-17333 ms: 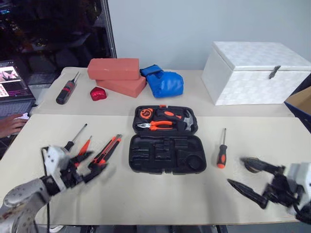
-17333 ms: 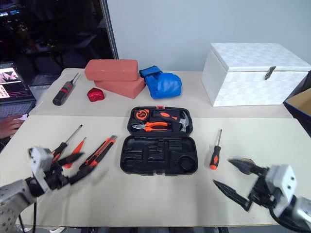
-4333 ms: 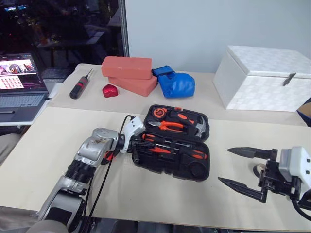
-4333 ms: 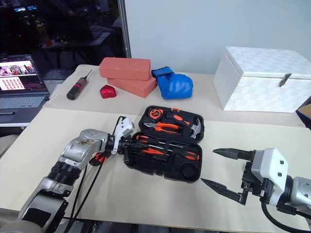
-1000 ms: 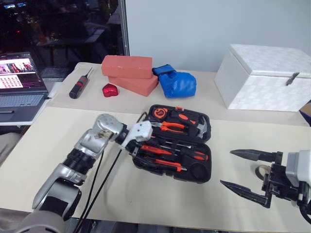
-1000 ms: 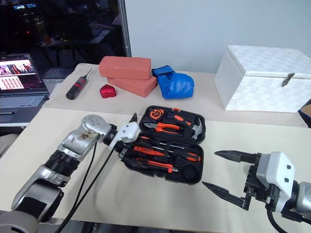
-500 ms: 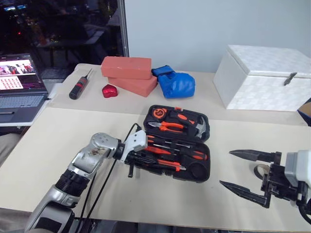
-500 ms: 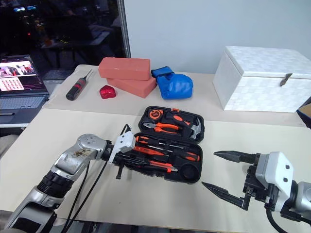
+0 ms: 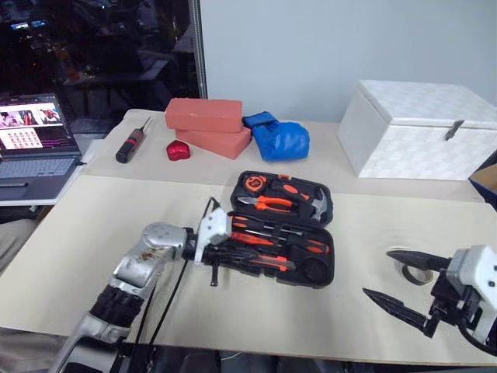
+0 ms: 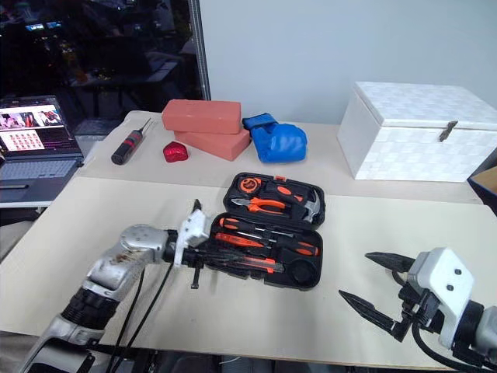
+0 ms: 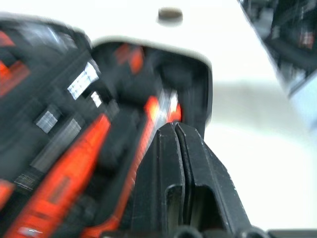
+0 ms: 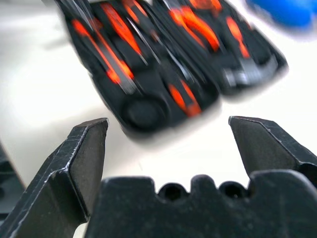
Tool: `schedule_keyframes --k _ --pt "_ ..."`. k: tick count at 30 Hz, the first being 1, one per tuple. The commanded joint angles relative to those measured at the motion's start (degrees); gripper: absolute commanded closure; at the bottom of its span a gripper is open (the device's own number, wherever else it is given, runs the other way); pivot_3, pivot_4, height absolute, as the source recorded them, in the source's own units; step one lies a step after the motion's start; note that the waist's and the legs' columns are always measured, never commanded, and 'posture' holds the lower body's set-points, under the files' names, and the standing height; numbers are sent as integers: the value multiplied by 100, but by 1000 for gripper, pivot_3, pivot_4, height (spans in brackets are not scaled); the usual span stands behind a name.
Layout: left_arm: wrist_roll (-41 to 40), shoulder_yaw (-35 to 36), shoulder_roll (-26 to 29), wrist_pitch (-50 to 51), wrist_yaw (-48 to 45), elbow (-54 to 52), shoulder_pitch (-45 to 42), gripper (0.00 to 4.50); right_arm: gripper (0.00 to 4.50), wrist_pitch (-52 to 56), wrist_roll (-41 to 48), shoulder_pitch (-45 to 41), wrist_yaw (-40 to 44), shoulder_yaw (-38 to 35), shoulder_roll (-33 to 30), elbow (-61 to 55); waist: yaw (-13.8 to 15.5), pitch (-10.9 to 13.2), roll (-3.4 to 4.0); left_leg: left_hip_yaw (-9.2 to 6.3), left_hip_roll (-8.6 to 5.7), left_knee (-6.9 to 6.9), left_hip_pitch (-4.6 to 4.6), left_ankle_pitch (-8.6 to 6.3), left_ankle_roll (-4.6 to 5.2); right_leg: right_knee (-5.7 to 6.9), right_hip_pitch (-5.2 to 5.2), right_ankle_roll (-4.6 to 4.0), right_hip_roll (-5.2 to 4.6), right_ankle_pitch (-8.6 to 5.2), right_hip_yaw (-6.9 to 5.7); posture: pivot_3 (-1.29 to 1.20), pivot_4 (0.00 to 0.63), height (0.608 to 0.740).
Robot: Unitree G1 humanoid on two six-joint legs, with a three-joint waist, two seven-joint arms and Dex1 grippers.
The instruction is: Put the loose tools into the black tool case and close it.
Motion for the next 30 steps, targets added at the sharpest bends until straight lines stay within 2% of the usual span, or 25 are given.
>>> schedule_keyframes --k 1,3,5,6,8,9,14,18,22,26,30 --pt "-795 366 114 698 29 -763 -188 2857 0 911 -555 125 -733 -352 -189 -192 1 -3 5 3 -1 0 -7 1 2 5 -7 -1 0 1 0 0 150 740" --pt "-942 503 163 856 52 -702 -372 2122 0 1700 -253 -192 -1025 -237 -380 -43 2 -4 6 4 -5 0 -20 10 17 15 -20 -1 1 3 1 0 150 740" --pt "-1041 401 51 1097 341 -1057 -376 1293 0 1853 -284 -192 -893 -298 -429 320 6 -2 4 4 -5 -1 -25 28 49 19 -26 -1 6 3 1 0 150 740" --pt "-1099 371 24 1197 435 -1194 -371 1029 0 1941 -386 -240 -914 -221 -504 468 6 -2 4 0 -6 -5 -33 28 50 15 -28 0 8 3 0 0 150 740" --pt "-1275 396 124 1389 349 -1267 -433 260 0 2230 -495 -813 -1180 334 -753 872 -13 0 0 -3 -8 -9 -37 20 60 12 -28 12 9 -5 1 0 150 740" --pt "-1294 362 155 1414 338 -1331 -450 18 249 2396 -502 -1087 -1252 542 -837 1159 -33 2 -4 -3 -8 -10 -37 20 61 10 -28 13 12 -6 1 0 150 740" --pt "-1422 243 203 1646 396 -1538 -631 0 1589 2424 -890 -1790 -1309 1402 -1164 2233 10 4 -5 -4 -14 -8 -44 20 62 6 -31 12 10 -4 5 0 150 740" --pt "-1367 274 336 1545 291 -1478 -697 0 1589 2433 -1176 -2257 -1422 1947 -1212 2692 0 4 -5 -8 -18 -5 -47 21 62 7 -31 13 12 -4 6 0 150 740" --pt "-1290 301 392 1394 341 -1543 -583 0 1589 2212 -1377 -2397 -1337 2171 -1160 3087 5 4 -5 -8 -18 -5 -52 21 63 5 -33 16 12 -4 6 0 150 740" --pt "-1314 422 503 1351 430 -1620 -430 0 2607 2133 -1377 -2547 -1233 2259 -1054 3226 2 4 -5 -10 -18 -5 -55 21 63 5 -33 20 12 -6 6 0 150 740" --pt "-1359 518 630 1278 382 -1667 -235 0 4011 2169 -1142 -2508 -970 2019 -1053 2793 -13 4 -4 -10 -17 -5 -52 21 63 9 -33 20 14 -5 6 0 150 740"
